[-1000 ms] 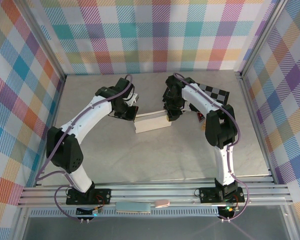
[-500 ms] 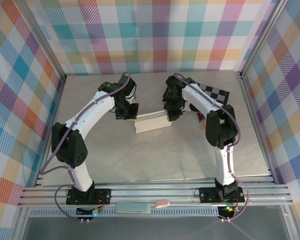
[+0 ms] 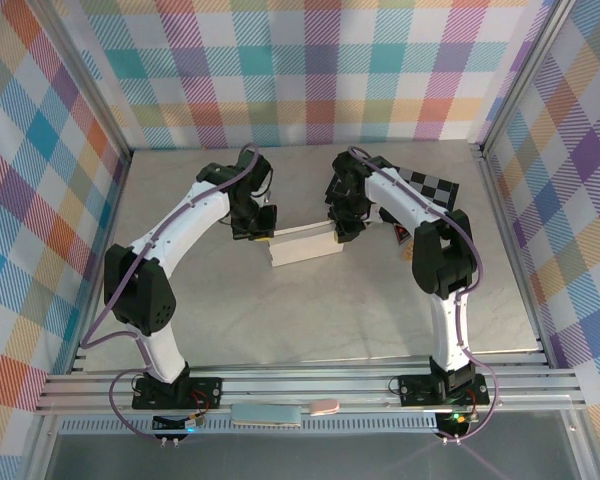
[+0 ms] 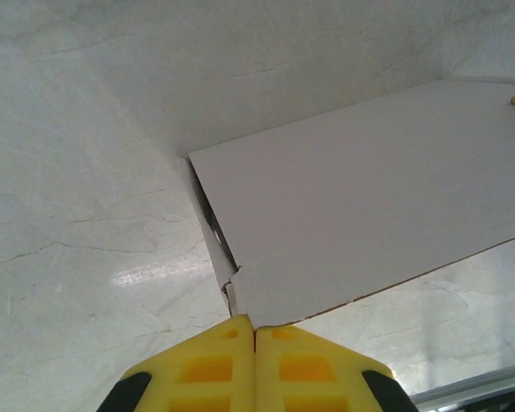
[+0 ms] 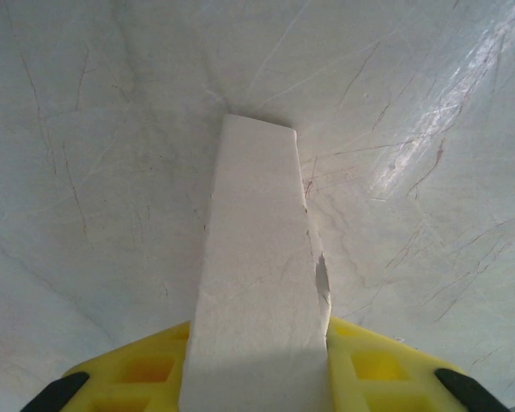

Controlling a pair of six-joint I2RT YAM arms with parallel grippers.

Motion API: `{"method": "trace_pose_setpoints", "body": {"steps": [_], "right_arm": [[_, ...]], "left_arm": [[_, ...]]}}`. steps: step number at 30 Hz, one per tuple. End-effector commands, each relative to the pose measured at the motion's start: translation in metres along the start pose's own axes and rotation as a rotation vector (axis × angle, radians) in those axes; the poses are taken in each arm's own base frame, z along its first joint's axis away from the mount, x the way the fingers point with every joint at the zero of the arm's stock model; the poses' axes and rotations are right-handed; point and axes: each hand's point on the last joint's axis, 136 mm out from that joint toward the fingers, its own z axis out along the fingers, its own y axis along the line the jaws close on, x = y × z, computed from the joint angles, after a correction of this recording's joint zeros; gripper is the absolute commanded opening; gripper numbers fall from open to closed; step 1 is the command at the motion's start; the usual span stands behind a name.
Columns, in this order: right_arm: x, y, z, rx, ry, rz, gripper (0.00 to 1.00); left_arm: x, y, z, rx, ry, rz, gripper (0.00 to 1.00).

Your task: Fold the paper box

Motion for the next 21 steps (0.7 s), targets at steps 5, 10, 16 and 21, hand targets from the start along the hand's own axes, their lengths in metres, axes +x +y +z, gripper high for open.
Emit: {"method": "trace_pose_setpoints", "body": {"steps": [5,10,16,21], "right_arm": [[-0.001,-0.009,0.008,0.031,-0.002,0.032,0.24],[-0.002,-0.009,0.008,0.029,-0.002,0.032,0.24],[-0.002,-0.009,0.008,0.027,-0.001,0.032,0.23],[-0.002,-0.008,0.008,0.022,-0.001,0.03,0.23]], "left_arm": [[0.01,-0.007,0.006,0.068,-0.002,0.028,0.0],[0.012,-0.007,0.016,0.105,-0.033,0.044,0.0],[0.011,-0.006,0.017,0.109,-0.056,0.065,0.0],[0.013,-0.001,0.021,0.096,-0.062,0.096,0.0]]}}
